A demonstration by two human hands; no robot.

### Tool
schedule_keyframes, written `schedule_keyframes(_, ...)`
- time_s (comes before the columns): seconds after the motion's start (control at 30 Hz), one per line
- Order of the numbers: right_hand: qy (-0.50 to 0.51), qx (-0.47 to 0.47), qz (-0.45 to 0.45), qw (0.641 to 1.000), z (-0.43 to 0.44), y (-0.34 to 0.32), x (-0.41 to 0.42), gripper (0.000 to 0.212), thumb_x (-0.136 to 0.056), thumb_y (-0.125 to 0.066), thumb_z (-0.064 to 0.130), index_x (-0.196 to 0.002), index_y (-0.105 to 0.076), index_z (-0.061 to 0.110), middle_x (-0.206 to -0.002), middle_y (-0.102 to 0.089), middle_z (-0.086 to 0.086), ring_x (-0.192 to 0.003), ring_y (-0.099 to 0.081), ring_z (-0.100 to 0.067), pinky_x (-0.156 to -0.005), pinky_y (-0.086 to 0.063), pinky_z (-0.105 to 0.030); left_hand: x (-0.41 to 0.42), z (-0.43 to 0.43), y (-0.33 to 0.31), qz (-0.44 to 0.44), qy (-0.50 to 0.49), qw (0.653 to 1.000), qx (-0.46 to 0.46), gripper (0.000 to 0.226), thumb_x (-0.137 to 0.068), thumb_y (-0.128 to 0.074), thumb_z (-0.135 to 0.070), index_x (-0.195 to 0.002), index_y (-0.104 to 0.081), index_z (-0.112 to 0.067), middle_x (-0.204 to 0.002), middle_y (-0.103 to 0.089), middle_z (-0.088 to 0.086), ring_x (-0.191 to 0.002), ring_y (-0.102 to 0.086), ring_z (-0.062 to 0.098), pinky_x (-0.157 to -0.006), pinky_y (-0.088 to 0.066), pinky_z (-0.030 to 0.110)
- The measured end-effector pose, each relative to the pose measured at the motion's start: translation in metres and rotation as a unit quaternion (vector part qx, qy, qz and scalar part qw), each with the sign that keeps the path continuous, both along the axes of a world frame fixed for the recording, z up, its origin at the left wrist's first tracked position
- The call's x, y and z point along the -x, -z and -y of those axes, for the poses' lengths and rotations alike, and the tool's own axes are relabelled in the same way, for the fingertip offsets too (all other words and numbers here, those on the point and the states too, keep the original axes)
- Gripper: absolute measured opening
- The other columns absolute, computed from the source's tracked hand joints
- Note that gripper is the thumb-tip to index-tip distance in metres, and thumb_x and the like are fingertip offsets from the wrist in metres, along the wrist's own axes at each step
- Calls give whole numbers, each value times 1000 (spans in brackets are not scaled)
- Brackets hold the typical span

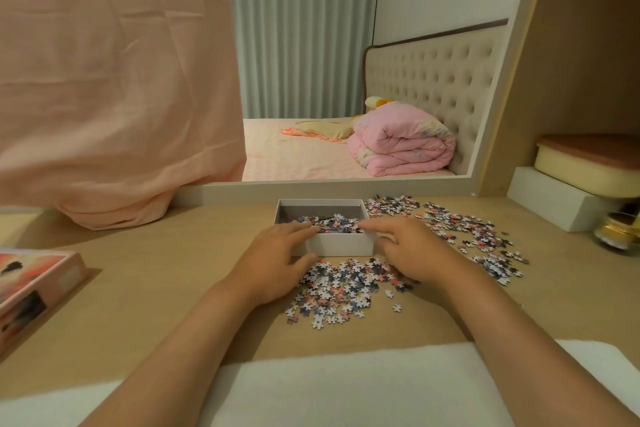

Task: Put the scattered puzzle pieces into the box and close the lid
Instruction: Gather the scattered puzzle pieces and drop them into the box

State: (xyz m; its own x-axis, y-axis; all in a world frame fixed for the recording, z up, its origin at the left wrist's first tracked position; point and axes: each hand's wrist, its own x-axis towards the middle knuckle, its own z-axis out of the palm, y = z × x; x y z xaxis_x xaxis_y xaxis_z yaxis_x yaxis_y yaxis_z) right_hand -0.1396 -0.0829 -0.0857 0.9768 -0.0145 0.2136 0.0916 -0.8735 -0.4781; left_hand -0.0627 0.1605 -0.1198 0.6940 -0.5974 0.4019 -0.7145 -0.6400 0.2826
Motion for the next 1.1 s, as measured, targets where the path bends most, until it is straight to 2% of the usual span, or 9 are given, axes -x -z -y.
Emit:
schedule_keyframes(0.1,32,25,13,999,9,-7,12,40,-99,-48,10,-130,-63,30,-130,-56,8,-112,-54,-10,-95,-42,-26,5,1,-3,40,4,998,41,52,-96,-54,-39,-146,-41,-34,-149,-40,-12,-138,-31,10,-116,-26,36)
schedule_keyframes(0.2,79,64,-96,990,19,-9,20,34,-95,-50,12,-122,-67,24,-116,-63,4,-95,-57,-10,-84,-47,-26,15,6,-10,81,23,994,63,38,-93,-58,-33,-131,-56,-33,-127,-51,-13,-118,-44,9,-99,-40,30)
schedule_keyframes(0.33,48,109,-197,973,11,-5,24,28,-92,-54,11,-116,-67,17,-91,-58,5,-86,-54,-17,-68,-45,-25,25,15,-4,37,47,998,-33,44,-92,-53,-51,-133,-55,-33,-128,-49,-14,-117,-48,8,-96,-43,26)
schedule_keyframes(0.47,-5,89,-175,981,-11,-3,20,44,-93,-48,3,-132,-62,18,-118,-63,-2,-100,-61,-20,-89,-54,-35,27,18,3,-34,54,994,-86,57,-94,-48,-57,-144,-44,-32,-140,-43,-12,-128,-39,8,-108,-35,28)
schedule_keyframes(0.63,-6,53,-105,993,-12,-1,14,27,-98,-54,28,-115,-70,15,-104,-65,-5,-94,-64,-23,-87,-54,-39,20,11,-1,-35,44,995,-86,68,-88,-48,-67,-146,-41,-32,-143,-40,-13,-132,-35,9,-112,-32,31)
schedule_keyframes(0.7,-6,89,-133,987,-13,1,14,47,-89,-60,52,-117,-65,15,-117,-59,-10,-106,-60,-27,-92,-52,-44,20,11,-1,-38,35,991,-124,77,-85,-47,-72,-149,-34,-32,-147,-34,-12,-135,-30,11,-114,-29,33)
schedule_keyframes(0.77,-16,130,-182,975,-20,3,15,79,-76,-60,75,-139,-53,27,-140,-40,-3,-130,-43,-23,-104,-43,-46,23,14,1,-38,35,984,-173,80,-86,-43,-74,-152,-28,-32,-148,-30,-10,-137,-26,13,-114,-26,35)
schedule_keyframes(0.87,-28,144,-186,972,-34,7,12,101,-70,-60,82,-154,-32,31,-155,-22,-1,-144,-24,-22,-113,-35,-48,23,18,2,-43,40,983,-174,72,-89,-45,-67,-151,-32,-31,-145,-34,-9,-134,-28,14,-112,-29,35)
schedule_keyframes(1.1,-35,101,-107,989,-45,10,5,47,-91,-66,44,-135,-61,28,-129,-58,-1,-113,-57,-19,-97,-47,-34,21,17,-2,-44,59,996,-57,35,-89,-65,-36,-123,-67,-30,-108,-60,-5,-98,-56,12,-86,-49,34)
